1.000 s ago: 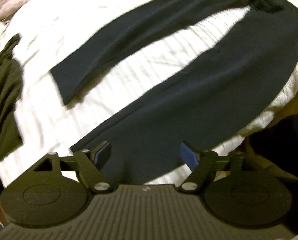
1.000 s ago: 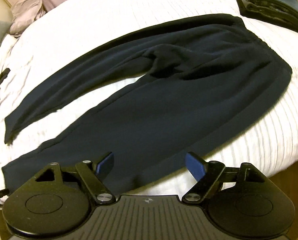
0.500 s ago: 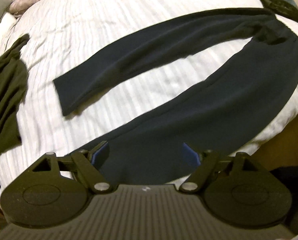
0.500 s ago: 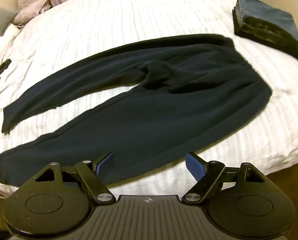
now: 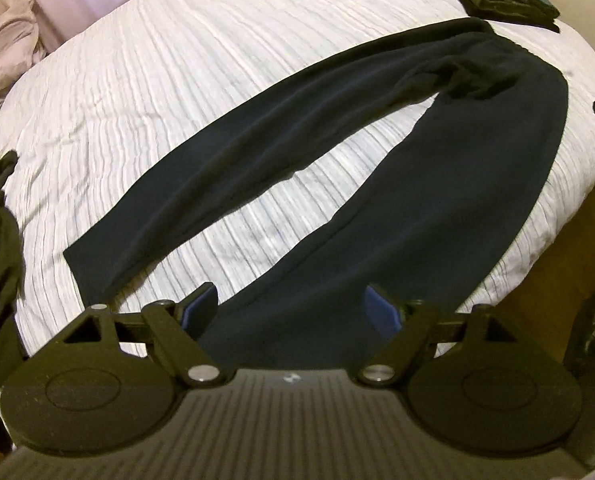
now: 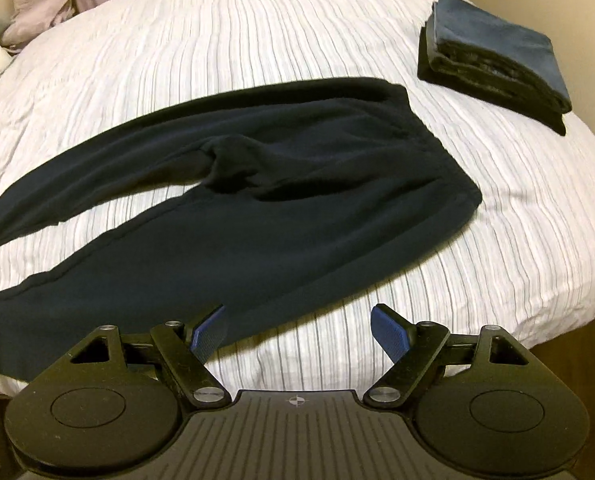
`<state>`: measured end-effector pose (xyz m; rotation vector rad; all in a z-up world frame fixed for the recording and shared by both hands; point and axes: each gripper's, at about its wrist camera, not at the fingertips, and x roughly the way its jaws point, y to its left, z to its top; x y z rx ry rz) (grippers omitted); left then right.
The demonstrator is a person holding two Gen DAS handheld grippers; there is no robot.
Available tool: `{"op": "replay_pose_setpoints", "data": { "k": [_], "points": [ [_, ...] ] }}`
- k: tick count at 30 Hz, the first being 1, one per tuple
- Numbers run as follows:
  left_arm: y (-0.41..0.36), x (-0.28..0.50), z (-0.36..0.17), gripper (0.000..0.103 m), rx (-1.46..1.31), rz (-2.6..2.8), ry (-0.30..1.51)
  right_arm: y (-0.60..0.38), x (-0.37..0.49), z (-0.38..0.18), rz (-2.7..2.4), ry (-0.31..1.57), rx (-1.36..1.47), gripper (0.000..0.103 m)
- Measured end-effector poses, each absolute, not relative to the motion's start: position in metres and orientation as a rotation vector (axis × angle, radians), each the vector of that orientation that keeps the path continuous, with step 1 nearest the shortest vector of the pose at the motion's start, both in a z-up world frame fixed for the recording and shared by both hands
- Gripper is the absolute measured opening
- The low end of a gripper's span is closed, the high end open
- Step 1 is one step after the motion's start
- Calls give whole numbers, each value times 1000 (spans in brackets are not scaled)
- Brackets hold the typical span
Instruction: Fold clothes
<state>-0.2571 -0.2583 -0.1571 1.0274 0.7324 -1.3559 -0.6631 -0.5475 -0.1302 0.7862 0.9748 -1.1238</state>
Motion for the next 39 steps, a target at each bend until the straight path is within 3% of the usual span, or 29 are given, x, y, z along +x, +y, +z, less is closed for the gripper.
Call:
{"op": "replay_pose_setpoints", "data": {
  "k": [39],
  "points": [
    [-258, -258, -159, 79, 1069, -1364, 717, -537, -653, -144, -1082, 1014, 809, 82]
  ]
}}
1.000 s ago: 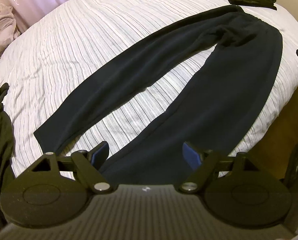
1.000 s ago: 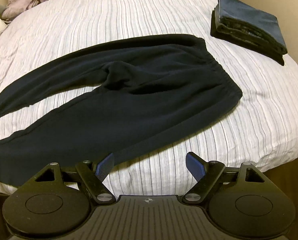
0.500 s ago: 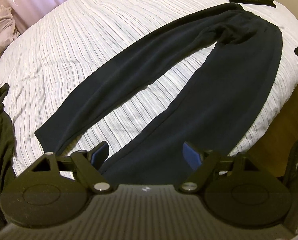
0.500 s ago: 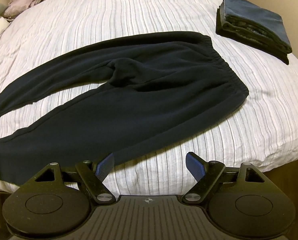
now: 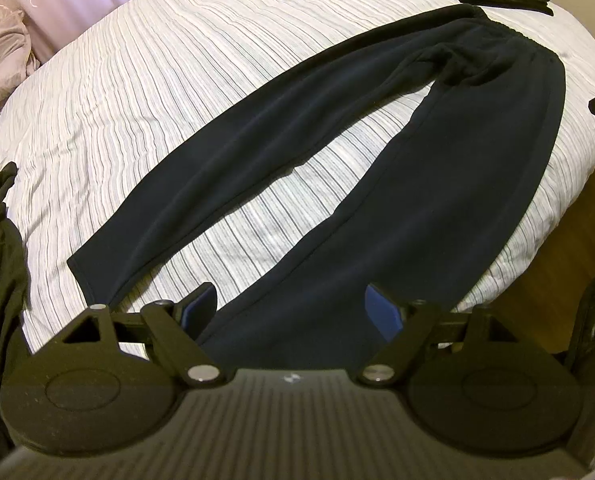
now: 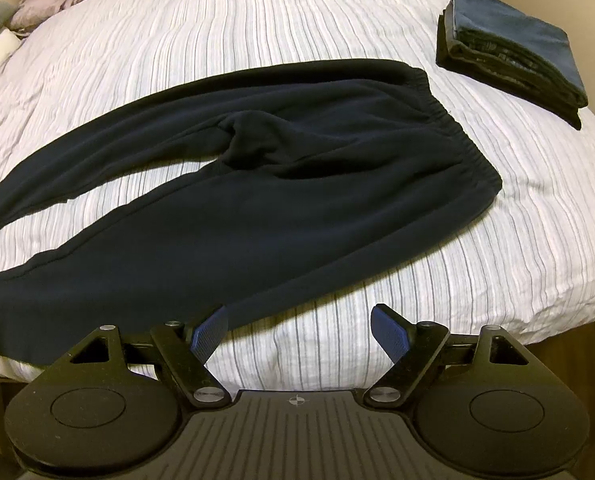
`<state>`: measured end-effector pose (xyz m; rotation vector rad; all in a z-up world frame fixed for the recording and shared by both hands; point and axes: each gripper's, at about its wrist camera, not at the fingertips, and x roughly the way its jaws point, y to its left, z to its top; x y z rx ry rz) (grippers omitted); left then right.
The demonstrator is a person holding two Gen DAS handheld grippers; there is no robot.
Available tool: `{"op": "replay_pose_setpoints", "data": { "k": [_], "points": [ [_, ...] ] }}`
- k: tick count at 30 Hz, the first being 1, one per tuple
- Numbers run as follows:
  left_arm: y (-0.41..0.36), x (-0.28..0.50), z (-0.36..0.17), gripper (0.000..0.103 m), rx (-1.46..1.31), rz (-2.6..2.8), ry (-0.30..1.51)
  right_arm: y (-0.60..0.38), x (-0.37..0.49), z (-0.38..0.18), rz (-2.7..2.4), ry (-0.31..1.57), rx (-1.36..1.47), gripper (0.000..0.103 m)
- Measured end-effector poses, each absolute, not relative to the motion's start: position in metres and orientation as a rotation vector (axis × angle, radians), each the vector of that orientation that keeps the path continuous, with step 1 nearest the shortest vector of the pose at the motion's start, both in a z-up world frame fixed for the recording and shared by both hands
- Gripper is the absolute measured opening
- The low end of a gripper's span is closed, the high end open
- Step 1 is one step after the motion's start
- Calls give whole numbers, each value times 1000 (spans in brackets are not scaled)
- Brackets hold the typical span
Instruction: Fold clothes
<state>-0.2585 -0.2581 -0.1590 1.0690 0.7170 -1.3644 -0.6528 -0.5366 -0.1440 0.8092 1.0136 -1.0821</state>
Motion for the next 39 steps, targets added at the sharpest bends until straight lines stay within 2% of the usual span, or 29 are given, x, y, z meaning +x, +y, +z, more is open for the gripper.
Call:
{"op": "replay_pose_setpoints", "data": {
  "k": [15, 30, 39],
  "points": [
    [-250, -248, -165, 79, 1059, -1199, 762, -556, -672, -153, -983, 1069, 767, 82],
    [-244, -272, -167, 79, 1048, -1129, 816, -592, -671, -159, -851, 1084, 682, 82],
    [-254, -221, -149, 79, 1067, -1096, 731, -619, -674, -154, -803, 1080, 589, 81]
  ]
}}
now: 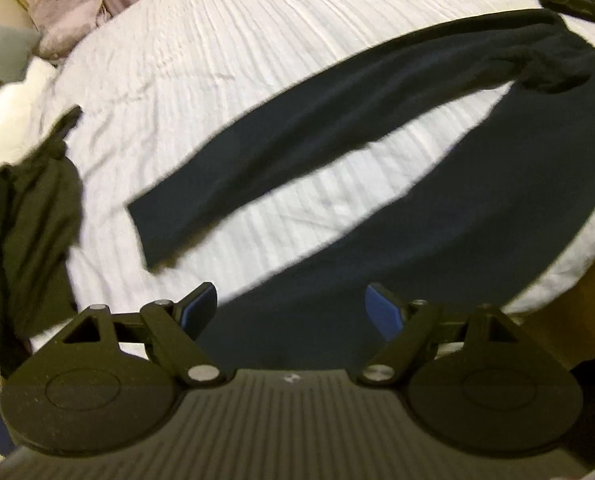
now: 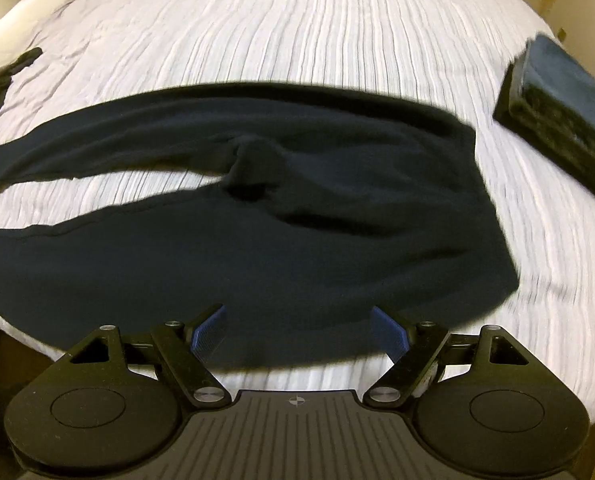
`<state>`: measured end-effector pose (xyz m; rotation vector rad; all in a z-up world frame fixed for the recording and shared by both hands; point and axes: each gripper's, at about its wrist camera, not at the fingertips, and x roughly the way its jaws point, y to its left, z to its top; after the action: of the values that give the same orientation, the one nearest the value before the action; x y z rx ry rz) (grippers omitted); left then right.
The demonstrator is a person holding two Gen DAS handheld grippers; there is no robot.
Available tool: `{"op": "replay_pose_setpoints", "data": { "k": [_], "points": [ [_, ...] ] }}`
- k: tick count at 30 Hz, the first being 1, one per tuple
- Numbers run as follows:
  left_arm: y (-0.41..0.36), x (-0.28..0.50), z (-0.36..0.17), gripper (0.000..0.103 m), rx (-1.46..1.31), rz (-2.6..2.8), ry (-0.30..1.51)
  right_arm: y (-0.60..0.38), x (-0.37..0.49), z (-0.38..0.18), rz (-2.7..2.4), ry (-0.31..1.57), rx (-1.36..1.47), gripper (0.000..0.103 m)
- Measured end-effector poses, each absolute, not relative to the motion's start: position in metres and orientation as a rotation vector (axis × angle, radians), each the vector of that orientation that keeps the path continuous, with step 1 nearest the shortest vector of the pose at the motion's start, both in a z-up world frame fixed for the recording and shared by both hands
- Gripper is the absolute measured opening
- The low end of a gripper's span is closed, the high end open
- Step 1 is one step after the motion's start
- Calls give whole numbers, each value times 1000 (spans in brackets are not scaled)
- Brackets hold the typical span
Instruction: Fold clothes
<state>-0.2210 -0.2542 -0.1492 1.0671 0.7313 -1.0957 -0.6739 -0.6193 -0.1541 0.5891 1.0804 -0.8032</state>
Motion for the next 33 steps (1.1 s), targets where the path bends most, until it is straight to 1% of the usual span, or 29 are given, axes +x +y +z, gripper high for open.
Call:
{"op": "replay_pose_setpoints", "data": {
  "k": [5, 7, 8, 9, 13, 16, 19, 21, 23, 24, 25, 26, 27, 28, 29, 33],
  "points": [
    [-278, -160, -141, 78, 1095, -1097, 671, -654, -645, -141, -755, 1082, 484, 82],
    [-296, -131, -146, 74, 1121, -1106, 653, -666, -629, -138, -736, 1089, 446, 81],
    [-306, -116, -152, 70, 1135, -1115, 643, -671, -620, -137, -724, 1097, 424, 81],
    [-317, -102, -158, 68, 1148, -1127, 642, -677, -611, -135, -711, 1106, 400, 81],
    [-359, -49, -197, 66, 1231, -1201, 646, -694, -575, -135, -656, 1145, 330, 81],
    [-385, -17, -232, 65, 1319, -1268, 647, -707, -554, -146, -611, 1196, 304, 81],
    [-405, 11, -266, 59, 1410, -1355, 682, -719, -539, -160, -579, 1251, 279, 81],
    [-416, 27, -284, 51, 1456, -1409, 722, -729, -532, -171, -561, 1284, 267, 81],
    [-424, 37, -295, 48, 1486, -1456, 780, -742, -527, -182, -550, 1318, 265, 81],
    [-426, 41, -300, 42, 1502, -1481, 808, -748, -525, -187, -543, 1332, 266, 81],
    [-428, 42, -303, 36, 1523, -1507, 827, -754, -524, -192, -534, 1342, 264, 81],
    [-429, 43, -306, 21, 1551, -1521, 834, -760, -524, -196, -524, 1351, 260, 81],
    [-430, 43, -307, 10, 1582, -1529, 836, -765, -523, -199, -514, 1361, 257, 81],
    [-430, 43, -306, 6, 1599, -1529, 828, -770, -523, -201, -506, 1373, 251, 81],
    [-430, 43, -302, 0, 1610, -1525, 816, -777, -525, -203, -499, 1387, 244, 81],
    [-429, 43, -278, 0, 1613, -1497, 740, -803, -537, -203, -501, 1410, 223, 81]
  ]
}}
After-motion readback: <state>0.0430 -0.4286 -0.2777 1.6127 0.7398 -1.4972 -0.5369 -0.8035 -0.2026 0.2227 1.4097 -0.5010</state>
